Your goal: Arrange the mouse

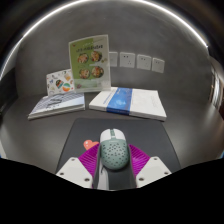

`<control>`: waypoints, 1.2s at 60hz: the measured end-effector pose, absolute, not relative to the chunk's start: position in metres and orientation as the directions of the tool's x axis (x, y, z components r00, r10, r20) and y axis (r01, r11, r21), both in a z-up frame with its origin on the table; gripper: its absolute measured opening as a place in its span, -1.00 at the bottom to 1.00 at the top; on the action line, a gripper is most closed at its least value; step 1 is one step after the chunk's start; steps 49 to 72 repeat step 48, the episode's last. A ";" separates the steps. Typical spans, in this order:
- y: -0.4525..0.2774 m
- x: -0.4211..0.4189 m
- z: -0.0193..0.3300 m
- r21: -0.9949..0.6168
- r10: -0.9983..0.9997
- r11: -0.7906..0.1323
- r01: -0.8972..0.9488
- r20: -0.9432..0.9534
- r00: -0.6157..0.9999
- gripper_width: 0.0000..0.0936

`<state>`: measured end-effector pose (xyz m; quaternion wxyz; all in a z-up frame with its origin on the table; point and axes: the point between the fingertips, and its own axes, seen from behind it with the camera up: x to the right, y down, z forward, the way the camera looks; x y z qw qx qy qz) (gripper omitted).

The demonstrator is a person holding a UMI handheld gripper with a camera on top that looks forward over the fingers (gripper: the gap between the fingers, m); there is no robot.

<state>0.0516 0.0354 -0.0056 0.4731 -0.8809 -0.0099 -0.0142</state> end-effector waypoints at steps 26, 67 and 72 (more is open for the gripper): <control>0.010 0.073 0.012 -0.817 -0.056 -0.576 0.043 0.091 0.994 0.79; -0.124 0.057 0.063 -0.854 0.158 -0.494 0.161 0.094 0.983 0.78; -0.124 0.057 0.063 -0.854 0.158 -0.494 0.161 0.094 0.983 0.78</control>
